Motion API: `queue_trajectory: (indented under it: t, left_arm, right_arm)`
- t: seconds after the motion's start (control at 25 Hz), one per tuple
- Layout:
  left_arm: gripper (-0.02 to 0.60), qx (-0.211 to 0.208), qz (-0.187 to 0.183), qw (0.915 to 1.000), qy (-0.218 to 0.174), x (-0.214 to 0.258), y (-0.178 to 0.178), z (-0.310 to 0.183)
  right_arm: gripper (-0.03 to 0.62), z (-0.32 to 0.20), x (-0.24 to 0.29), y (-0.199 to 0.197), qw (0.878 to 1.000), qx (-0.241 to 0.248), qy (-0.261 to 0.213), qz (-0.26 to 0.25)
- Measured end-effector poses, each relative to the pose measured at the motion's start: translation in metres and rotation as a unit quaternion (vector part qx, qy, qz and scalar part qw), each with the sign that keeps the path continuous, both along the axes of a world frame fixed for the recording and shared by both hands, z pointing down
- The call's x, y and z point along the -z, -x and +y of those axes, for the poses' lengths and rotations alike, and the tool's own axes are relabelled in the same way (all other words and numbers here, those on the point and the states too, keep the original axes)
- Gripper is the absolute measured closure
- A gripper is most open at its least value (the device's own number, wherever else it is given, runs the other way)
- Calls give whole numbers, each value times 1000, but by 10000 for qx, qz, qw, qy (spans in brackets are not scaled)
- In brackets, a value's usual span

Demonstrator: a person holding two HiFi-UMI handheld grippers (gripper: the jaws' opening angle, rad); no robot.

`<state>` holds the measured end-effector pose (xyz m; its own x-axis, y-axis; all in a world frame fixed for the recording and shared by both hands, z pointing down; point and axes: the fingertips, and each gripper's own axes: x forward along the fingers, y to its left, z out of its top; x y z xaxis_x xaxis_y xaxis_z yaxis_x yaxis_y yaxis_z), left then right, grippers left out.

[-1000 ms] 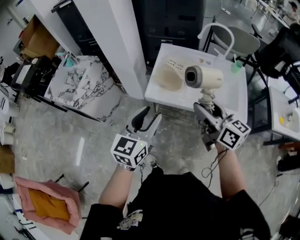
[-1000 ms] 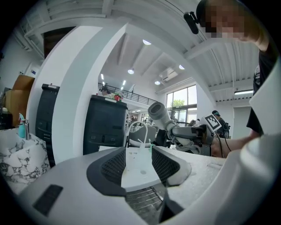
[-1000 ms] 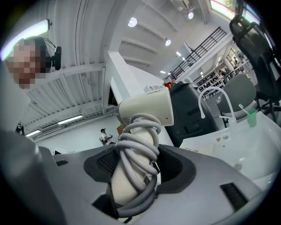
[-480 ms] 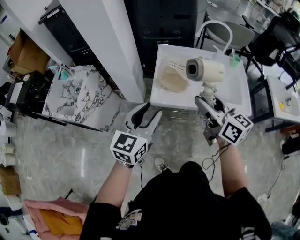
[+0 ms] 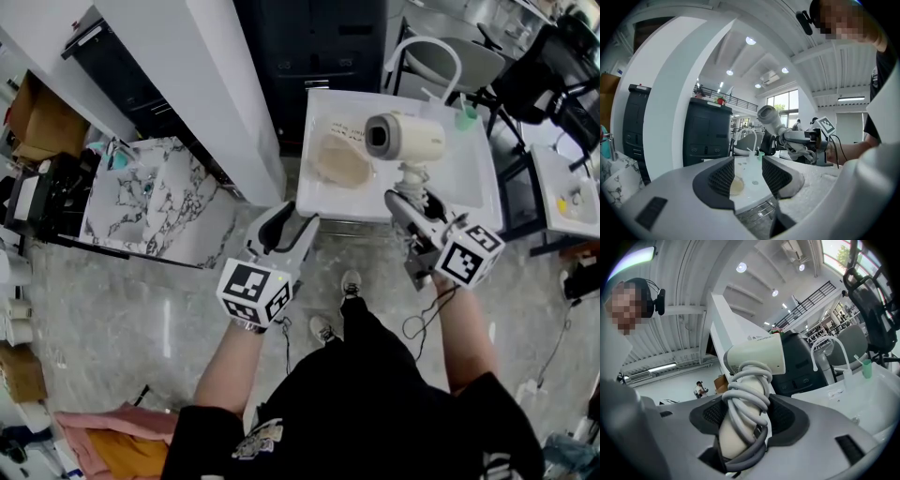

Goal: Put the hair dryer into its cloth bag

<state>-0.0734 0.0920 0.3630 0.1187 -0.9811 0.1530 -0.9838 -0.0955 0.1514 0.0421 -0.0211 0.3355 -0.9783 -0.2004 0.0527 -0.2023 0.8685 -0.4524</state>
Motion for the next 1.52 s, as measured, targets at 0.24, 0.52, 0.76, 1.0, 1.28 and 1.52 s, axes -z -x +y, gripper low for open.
queue_trajectory:
  t: [0.24, 0.52, 0.76, 1.0, 1.28, 1.52]
  left_arm:
    - [408, 3, -25, 9999, 114, -7, 19, -34]
    - [408, 78, 19, 9997, 252, -20, 42, -91]
    - [408, 111, 33, 9993, 360, -30, 56, -137]
    - [408, 127, -252, 9983, 509, -40, 62, -174]
    - [408, 125, -711, 9948, 724, -58, 65, -205]
    - [405, -59, -1316, 9853, 1084, -79, 71, -224]
  right_arm:
    - [345, -37, -7, 21, 10000, 18, 91, -32]
    - [345, -97, -20, 43, 9997, 50, 220, 25]
    - [345, -136, -27, 62, 9995, 188, 245, 71]
    - [345, -168, -38, 66, 9989, 245, 370, 121]
    - [345, -194, -48, 70, 9984, 352, 418, 129]
    - [345, -209, -54, 76, 9977, 376, 555, 128]
